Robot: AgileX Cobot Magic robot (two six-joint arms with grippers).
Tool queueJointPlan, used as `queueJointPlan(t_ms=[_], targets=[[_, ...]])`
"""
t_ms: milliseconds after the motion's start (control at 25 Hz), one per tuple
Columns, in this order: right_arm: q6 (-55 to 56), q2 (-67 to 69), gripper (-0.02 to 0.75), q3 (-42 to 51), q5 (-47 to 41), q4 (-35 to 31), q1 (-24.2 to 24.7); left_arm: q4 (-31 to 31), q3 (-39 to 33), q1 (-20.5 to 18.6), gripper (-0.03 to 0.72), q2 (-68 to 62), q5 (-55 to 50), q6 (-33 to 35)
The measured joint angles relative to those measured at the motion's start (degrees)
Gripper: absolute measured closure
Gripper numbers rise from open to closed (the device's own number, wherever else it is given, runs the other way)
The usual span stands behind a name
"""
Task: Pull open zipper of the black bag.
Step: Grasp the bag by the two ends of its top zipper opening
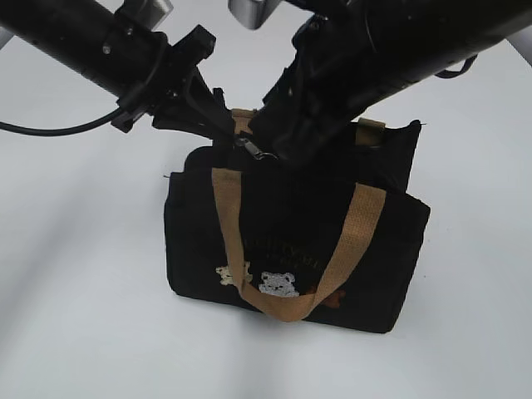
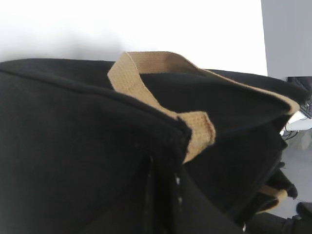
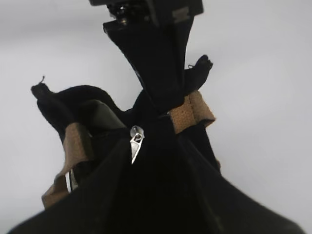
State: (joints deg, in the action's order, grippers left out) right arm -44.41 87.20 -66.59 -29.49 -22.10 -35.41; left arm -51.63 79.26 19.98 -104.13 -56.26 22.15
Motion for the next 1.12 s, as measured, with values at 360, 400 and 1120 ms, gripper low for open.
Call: queueJointPlan(t_ms=[360, 400, 1120], targets=[[-0.19, 1.07, 0.491, 0.00, -4.13, -1.71, 0.00, 0.00, 0.00, 0.00, 0.685, 0.00, -0.05, 0.00], [-0.45, 1.07, 0.491, 0.00, -4.25, -1.78, -0.19, 0.00, 0.00, 0.00, 0.685, 0.00, -0.05, 0.00], [-2.80, 4.32, 0.505, 0.00, -0.81, -1.73, -1.52, 0.43, 0.00, -0.06, 0.685, 0.00, -1.61, 0.00]])
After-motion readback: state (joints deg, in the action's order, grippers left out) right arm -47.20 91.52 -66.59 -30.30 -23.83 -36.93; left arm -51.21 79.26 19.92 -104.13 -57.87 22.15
